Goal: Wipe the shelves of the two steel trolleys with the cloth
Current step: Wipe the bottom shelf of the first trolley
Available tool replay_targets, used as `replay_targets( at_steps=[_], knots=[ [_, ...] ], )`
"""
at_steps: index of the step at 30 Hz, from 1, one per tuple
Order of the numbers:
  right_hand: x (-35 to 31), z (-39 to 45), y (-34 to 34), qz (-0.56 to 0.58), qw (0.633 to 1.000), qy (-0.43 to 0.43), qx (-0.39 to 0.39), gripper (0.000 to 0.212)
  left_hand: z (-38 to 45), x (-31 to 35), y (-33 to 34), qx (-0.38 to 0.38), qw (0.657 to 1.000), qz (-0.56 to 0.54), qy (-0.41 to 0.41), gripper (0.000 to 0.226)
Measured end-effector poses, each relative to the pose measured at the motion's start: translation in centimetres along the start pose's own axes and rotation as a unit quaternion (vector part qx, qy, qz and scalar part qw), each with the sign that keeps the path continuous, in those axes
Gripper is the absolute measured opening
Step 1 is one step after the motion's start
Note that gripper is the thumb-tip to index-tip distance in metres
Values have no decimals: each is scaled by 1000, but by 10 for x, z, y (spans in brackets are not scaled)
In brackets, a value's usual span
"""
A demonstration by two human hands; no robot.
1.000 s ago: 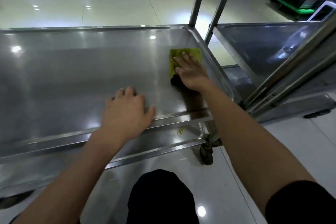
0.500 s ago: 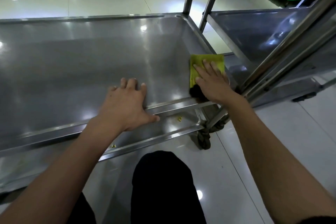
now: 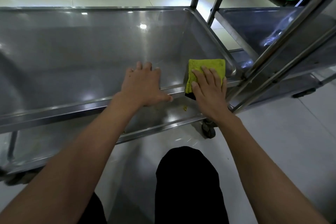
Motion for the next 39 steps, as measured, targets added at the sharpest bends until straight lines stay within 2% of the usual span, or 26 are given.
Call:
replay_targets(
  at_steps=[5,12,20,26,31,35,39],
  knots=[
    [-8,23,6,2,1000,-6,-8,44,17,-13,-1,-8,1000,2,-11,101],
    [-42,23,20,-12,997,-73,-30,52,14,-21,-13,-13,1000,-13,-5,85],
    [-80,8,29,-32,995,-93,11,56,-69,-83,-27,71,997,-37,7,40],
    [-149,-14,46,-49,993,-94,46,52,-135,-120,-32,139,987,-82,18,33],
    [-198,-45,51,22,993,-94,62,48,-192,-160,-20,151,985,-84,13,35],
    [-242,-90,68,91,982,-118,119,49,-226,-188,-8,161,982,-101,17,32],
    [-275,-128,96,156,964,-138,166,46,-248,-221,15,87,987,-129,-33,30]
  ],
)
Point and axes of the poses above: each hand's wrist, its own z-axis towards the middle knuckle, its own y-axis out of the palm, x = y × z, the point moved 4 cm from there along z, towards the middle knuckle, and after that the axes turned 1 degree about -z, right-handed, at the moved point
